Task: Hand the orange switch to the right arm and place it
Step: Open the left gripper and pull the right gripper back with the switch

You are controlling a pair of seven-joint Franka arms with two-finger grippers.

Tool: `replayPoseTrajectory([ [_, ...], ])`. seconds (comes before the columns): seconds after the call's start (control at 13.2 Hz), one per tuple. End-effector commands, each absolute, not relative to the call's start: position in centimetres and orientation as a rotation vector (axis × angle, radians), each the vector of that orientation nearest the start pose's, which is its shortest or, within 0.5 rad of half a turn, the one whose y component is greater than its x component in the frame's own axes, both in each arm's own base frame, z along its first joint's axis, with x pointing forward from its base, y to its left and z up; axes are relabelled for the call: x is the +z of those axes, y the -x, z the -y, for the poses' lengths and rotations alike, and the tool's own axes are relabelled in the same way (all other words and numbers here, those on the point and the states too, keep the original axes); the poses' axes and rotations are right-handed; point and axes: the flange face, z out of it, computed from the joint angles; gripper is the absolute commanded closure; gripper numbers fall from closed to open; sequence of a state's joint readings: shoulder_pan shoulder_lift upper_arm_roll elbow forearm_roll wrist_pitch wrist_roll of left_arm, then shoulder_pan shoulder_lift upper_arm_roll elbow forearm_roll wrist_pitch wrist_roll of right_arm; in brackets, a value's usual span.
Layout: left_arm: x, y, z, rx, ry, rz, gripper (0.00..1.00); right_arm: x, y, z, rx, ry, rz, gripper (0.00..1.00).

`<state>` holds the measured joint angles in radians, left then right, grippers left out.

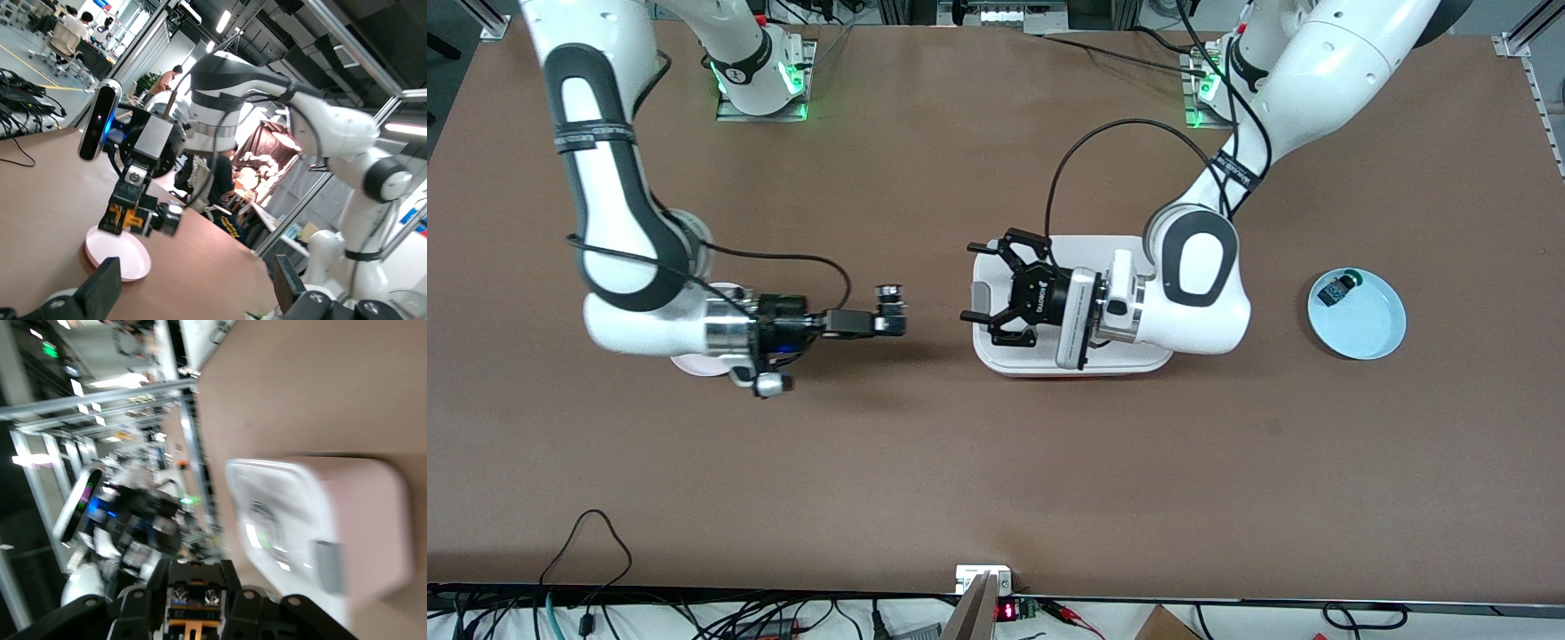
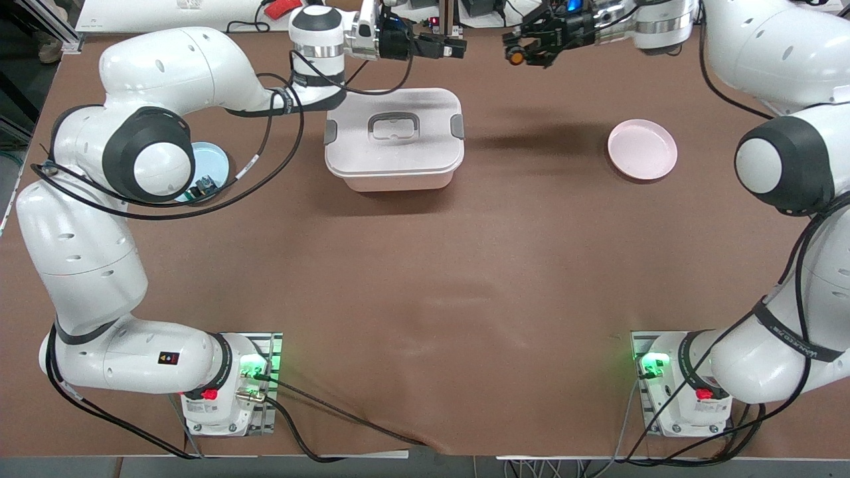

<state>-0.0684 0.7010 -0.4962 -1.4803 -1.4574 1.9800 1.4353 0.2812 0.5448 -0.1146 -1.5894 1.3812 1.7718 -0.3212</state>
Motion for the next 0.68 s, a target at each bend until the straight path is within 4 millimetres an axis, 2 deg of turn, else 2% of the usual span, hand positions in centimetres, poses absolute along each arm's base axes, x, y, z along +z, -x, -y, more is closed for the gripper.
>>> replayPoseTrajectory([
  [0.0, 37.8, -62.9, 35.0, 0.433, -1.421, 0.8, 0.0, 37.1, -67.3, -18.0, 0.257, 2.111, 0.039, 1.0],
  [0.08, 38.8, -63.0, 33.7, 0.386, -1.449, 0.814, 0.0, 38.0, -67.5, -16.5, 0.268, 2.221, 0.117, 1.0],
  [0.23, 39.5, -63.1, 32.0, 0.298, -1.498, 0.842, 0.0, 38.7, -67.7, -13.1, 0.296, 2.452, 0.247, 1.0],
  [0.45, 42.3, -62.0, 29.4, 0.093, -1.661, 0.909, 0.0, 38.4, -67.6, -9.6, 0.348, 2.823, 0.466, 1.0],
  [0.6, 43.4, -61.5, 26.8, -0.034, -1.774, 0.949, 0.0, 38.0, -68.4, -8.0, 0.292, 2.975, 0.573, 1.0],
])
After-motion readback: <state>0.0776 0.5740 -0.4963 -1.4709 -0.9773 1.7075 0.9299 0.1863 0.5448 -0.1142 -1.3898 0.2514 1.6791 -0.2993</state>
